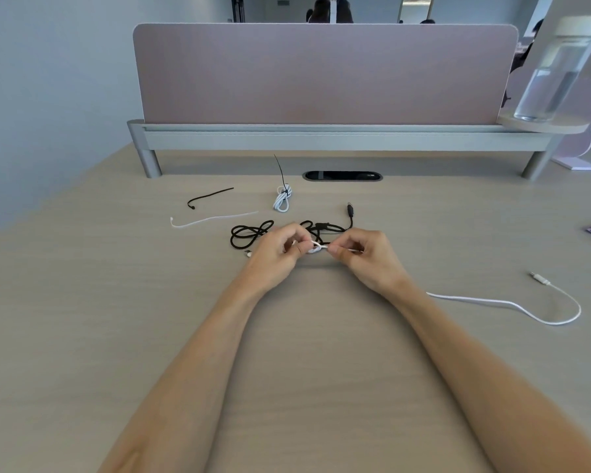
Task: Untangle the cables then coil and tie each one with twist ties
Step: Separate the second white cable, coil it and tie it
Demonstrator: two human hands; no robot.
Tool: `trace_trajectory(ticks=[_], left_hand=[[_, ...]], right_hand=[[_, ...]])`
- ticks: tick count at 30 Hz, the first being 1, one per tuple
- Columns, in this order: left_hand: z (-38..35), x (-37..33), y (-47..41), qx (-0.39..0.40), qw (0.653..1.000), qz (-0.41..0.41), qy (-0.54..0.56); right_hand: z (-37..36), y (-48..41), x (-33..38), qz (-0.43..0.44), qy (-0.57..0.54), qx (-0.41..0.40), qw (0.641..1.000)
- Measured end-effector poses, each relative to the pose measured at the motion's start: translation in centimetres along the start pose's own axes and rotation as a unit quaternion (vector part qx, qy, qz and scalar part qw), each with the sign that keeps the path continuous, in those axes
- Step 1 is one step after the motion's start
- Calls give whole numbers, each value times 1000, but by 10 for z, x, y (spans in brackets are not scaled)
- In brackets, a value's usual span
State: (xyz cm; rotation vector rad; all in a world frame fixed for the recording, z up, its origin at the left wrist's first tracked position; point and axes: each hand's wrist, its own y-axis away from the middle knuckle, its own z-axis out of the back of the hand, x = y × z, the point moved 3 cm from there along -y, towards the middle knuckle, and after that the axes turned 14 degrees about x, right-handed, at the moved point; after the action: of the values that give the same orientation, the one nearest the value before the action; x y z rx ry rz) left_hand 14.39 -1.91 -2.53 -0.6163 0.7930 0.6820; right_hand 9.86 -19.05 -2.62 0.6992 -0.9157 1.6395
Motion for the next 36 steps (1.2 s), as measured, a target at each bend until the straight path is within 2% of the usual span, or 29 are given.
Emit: trace_trajectory(ticks=[4, 8, 10, 11, 13, 15, 16, 18, 20, 21, 24, 27, 31, 34, 36], left_hand=[[4, -3, 2, -3, 991, 39, 132], [-2, -12, 5, 128, 985, 50, 102], [-5, -11, 4, 137, 989, 57, 20], [-6, -10, 3, 118, 989, 57, -62], [-7, -9, -1, 91, 965, 34, -244], [-9, -10, 0, 89, 943, 1, -322], [-8, -9, -1, 91, 951, -14, -295], [-2, -9, 0, 85, 992, -17, -93], [1, -9, 1, 71, 993, -6, 90], [0, -11, 1, 62, 993, -6, 103], [-8, -10, 1, 38, 999, -33, 17], [-7, 2, 0, 8, 999, -8, -52], [-5, 8, -3, -20, 986, -25, -164], [-3, 6, -2, -56, 992, -1, -114], [0, 4, -2, -52, 995, 19, -86]], right_hand=[[4, 0, -4, -20, -32, -24, 999], [8, 2, -8, -36, -12, -44, 998], [5, 1, -7, -40, 18, -45, 998], [4, 1, -5, -39, 39, -42, 998], [1, 1, -1, -32, 77, -35, 996], [0, 2, 0, -30, 98, -30, 994], [0, 2, 0, -33, 101, -31, 994], [3, 1, -2, -45, 80, -38, 995], [6, 0, -4, -55, 48, -48, 996], [8, 1, -5, -55, 42, -54, 996], [11, 3, -7, -46, 38, -67, 996], [10, 5, -3, -22, 51, -79, 995], [12, 7, 2, 25, 87, -109, 990], [14, 9, 4, 61, 119, -115, 984], [14, 10, 7, 83, 134, -118, 980]])
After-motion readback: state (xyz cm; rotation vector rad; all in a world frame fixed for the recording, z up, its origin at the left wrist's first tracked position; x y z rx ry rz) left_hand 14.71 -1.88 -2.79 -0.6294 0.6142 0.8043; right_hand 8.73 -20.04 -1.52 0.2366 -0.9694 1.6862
